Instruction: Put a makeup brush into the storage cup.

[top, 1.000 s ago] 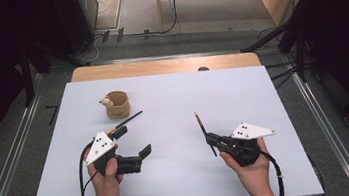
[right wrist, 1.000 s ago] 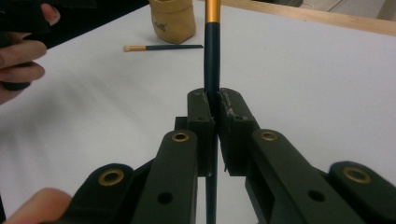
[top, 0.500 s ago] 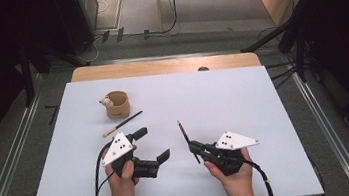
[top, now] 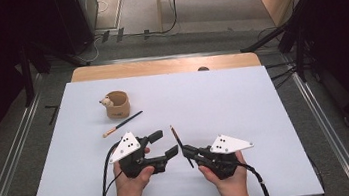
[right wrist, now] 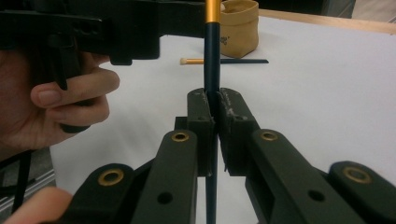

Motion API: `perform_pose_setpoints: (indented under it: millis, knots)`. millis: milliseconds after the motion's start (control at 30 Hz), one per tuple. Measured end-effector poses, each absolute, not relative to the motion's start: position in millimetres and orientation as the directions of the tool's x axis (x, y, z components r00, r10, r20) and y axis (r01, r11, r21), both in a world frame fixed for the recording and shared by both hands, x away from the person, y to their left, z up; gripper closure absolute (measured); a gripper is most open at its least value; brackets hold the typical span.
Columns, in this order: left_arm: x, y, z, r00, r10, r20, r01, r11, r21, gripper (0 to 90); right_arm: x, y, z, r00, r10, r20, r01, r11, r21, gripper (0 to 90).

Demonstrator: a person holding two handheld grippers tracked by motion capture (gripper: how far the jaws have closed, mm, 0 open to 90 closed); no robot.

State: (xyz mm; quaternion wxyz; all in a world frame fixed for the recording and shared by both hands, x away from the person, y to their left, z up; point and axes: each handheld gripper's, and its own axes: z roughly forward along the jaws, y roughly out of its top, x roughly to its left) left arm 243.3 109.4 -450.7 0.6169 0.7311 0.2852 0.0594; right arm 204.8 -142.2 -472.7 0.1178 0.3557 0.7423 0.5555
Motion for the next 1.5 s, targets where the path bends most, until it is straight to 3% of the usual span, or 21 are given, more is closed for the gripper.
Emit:
perform_pose_setpoints:
  millis: [433, 767, 900, 1000, 1067, 1100, 1200, 1233, 1300, 1400, 1433, 1500]
  knots:
    - [246.7, 98.3, -450.7, 0.822, 0.466, -0.328, 0.407, -0.077, 0.910, 55.8, 201.8, -135.8, -472.1, -0.732, 0.649, 0.208, 0.383, 0.138, 0.913, 85.4]
    - [251.0, 96.2, -453.0, 0.826, 0.419, -0.377, 0.447, -0.078, 0.891, 81.5, 202.0, -134.4, -472.4, -0.735, 0.645, 0.208, 0.380, 0.138, 0.914, 85.4]
    - [253.5, 96.0, -453.0, 0.825, 0.404, -0.396, 0.462, -0.078, 0.883, 84.2, 203.0, -135.3, -473.4, -0.738, 0.640, 0.215, 0.383, 0.135, 0.914, 90.0]
    - [253.6, 96.8, -449.9, 0.825, 0.428, -0.370, 0.444, -0.085, 0.892, 84.3, 203.1, -135.3, -474.2, -0.757, 0.624, 0.196, 0.361, 0.150, 0.920, 73.9]
    - [254.1, 98.0, -449.0, 0.823, 0.438, -0.362, 0.438, -0.082, 0.895, 84.4, 202.9, -135.5, -473.9, -0.755, 0.625, 0.198, 0.365, 0.150, 0.919, 68.6]
    - [255.0, 99.5, -448.1, 0.822, 0.441, -0.359, 0.436, -0.083, 0.896, 84.4, 203.0, -137.8, -473.3, -0.755, 0.620, 0.213, 0.373, 0.138, 0.918, 56.3]
    - [256.1, 102.3, -445.6, 0.824, 0.451, -0.344, 0.425, -0.091, 0.900, 84.4, 204.1, -141.6, -472.9, -0.746, 0.630, 0.215, 0.380, 0.137, 0.915, 45.9]
    - [256.4, 103.6, -444.8, 0.824, 0.456, -0.336, 0.420, -0.093, 0.903, 84.4, 204.9, -148.0, -472.7, -0.727, 0.648, 0.226, 0.392, 0.122, 0.912, 32.7]
    - [257.1, 106.4, -443.9, 0.822, 0.463, -0.331, 0.416, -0.092, 0.905, 84.4, 205.1, -150.2, -472.7, -0.719, 0.657, 0.224, 0.392, 0.117, 0.912, 27.9]
    - [259.2, 111.0, -443.1, 0.815, 0.474, -0.332, 0.416, -0.080, 0.906, 84.4, 204.1, -158.8, -471.8, -0.681, 0.702, 0.209, 0.395, 0.111, 0.912, 12.0]
    - [260.1, 113.6, -442.5, 0.814, 0.481, -0.326, 0.411, -0.081, 0.908, 84.4, 202.0, -165.0, -471.4, -0.656, 0.732, 0.183, 0.385, 0.116, 0.916, 2.1]
    - [260.4, 114.9, -441.8, 0.812, 0.485, -0.325, 0.410, -0.078, 0.909, 84.5, 200.6, -170.3, -471.9, -0.641, 0.748, 0.170, 0.380, 0.116, 0.918, 0.0]
